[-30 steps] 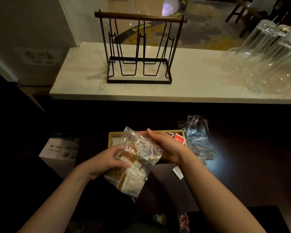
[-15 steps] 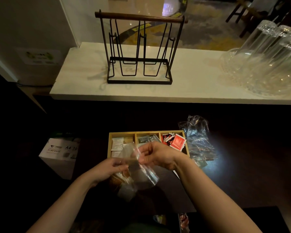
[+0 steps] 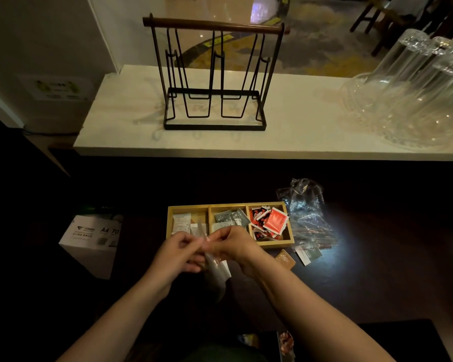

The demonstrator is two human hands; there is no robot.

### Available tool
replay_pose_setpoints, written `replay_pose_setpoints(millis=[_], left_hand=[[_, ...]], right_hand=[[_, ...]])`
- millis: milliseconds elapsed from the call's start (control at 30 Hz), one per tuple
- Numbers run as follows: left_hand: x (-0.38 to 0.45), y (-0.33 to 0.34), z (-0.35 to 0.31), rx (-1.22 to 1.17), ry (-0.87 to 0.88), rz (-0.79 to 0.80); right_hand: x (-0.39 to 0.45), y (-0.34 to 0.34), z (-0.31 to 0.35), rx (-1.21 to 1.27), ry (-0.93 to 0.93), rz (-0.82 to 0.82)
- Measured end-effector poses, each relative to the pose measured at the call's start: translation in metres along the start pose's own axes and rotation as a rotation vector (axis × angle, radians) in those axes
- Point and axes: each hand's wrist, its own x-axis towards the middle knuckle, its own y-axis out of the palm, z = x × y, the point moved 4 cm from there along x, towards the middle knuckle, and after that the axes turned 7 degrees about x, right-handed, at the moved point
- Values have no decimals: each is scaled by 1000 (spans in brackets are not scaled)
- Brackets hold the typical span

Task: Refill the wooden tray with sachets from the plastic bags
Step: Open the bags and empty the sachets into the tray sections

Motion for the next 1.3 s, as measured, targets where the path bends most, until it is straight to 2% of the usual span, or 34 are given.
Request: replay_pose_setpoints(millis=[133, 367, 633, 733, 1033, 1300], left_hand=[[3, 13, -4, -82, -51, -77], [6, 9, -2, -86, -53, -119], [6, 7, 0, -87, -42, -95], [5, 8, 1, -69, -39, -109], [5, 12, 4, -71, -50, -205], [4, 13, 1, 53, 4, -263]], right_hand=[[3, 11, -1, -167, -54, -106], [3, 11, -7, -191, -83, -94], [5, 4, -10, -82, 62, -5], [5, 4, -9, -58, 65, 12], [4, 4, -8, -54, -16, -43], [4, 8, -12, 18, -30, -152]])
